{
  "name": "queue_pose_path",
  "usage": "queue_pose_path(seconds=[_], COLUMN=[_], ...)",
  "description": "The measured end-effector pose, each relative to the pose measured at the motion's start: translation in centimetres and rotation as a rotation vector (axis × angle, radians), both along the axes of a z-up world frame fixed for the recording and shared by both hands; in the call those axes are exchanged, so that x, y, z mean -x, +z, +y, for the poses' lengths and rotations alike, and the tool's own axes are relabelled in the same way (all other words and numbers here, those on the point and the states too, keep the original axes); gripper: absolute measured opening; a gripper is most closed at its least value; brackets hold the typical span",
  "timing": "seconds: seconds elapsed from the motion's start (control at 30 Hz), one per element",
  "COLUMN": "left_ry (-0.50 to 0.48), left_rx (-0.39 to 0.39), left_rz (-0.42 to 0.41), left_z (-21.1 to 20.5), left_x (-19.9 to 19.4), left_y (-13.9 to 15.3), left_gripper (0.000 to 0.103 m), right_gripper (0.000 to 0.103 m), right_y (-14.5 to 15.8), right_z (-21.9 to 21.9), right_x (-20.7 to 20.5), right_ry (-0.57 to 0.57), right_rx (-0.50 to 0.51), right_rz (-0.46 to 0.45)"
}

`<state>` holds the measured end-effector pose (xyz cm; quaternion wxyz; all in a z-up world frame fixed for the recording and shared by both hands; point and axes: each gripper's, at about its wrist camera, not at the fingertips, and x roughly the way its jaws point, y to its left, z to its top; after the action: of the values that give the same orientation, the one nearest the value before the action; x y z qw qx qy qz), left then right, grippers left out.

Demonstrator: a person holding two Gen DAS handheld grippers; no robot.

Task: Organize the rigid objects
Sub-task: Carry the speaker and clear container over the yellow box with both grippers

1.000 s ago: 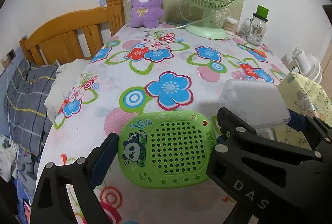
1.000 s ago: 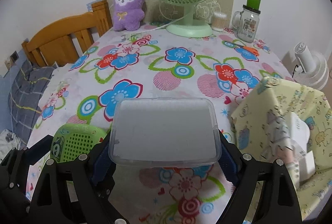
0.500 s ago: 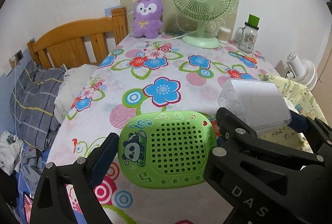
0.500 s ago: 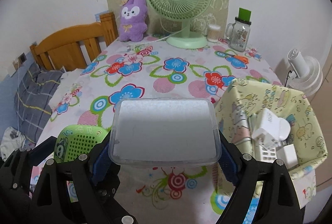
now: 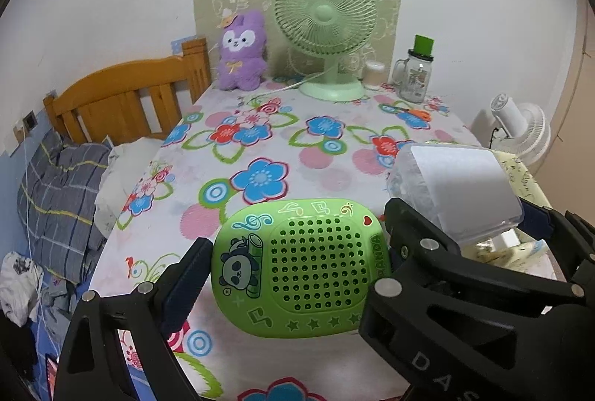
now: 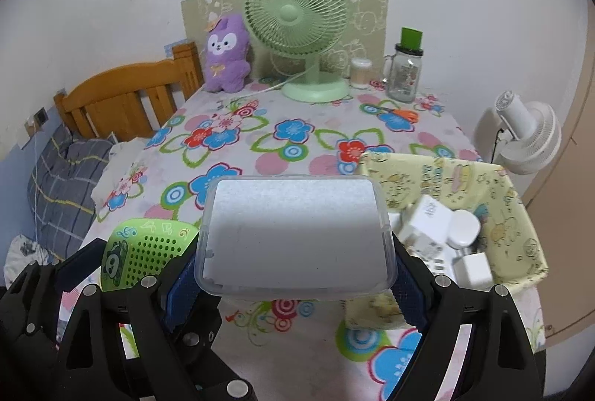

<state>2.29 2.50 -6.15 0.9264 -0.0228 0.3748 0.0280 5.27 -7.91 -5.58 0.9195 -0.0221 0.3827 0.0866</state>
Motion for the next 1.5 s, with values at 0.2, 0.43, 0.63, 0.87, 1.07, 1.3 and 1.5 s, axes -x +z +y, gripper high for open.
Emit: queue_pose_path(seconds=[0.2,0.43,0.63,0.87,1.07,1.3,1.5], left_ry=[-0.035,-0.084,-0.130,-0.175,-0.204,-0.238,-0.259], left_rx=[-0.004,-0.007,-0.014,-0.017,-0.020,-0.017,-0.022], left_rz=[-0.018,-0.041,-0.049,-0.036,-0.020,0.007,0.034], left_z=[-1.8,-4.2,-6.5,-9.4,-11.3,-13.3,-14.3], left_x=[-0.1,-0.7,-1.6,-2.8,-3.8,-5.0,-5.8], left_y=[1.1,2.4,3.1,2.8,2.2,1.3,0.4], left_gripper=[0.095,0.095,0.095,0.095,0.095,0.095,0.095], right_gripper=[0.089,0.089,0.089,0.089,0.089,0.089,0.089], right_y=[1.2,2.5,3.1,2.8,2.0,0.9,-0.4], right_z=[-1.9,-4.4,-6.7,-9.5,-11.7,-13.8,-15.1], right_x=[0.3,0.2,-0.2,-1.1,-1.9,-3.0,-4.1], right_ry=[-0.036,-0.084,-0.127,-0.170,-0.196,-0.222,-0.235], right_rx=[-0.003,0.000,-0.004,0.000,0.000,-0.008,-0.021], right_rz=[-0.021,-0.042,-0.050,-0.036,-0.020,0.009,0.045])
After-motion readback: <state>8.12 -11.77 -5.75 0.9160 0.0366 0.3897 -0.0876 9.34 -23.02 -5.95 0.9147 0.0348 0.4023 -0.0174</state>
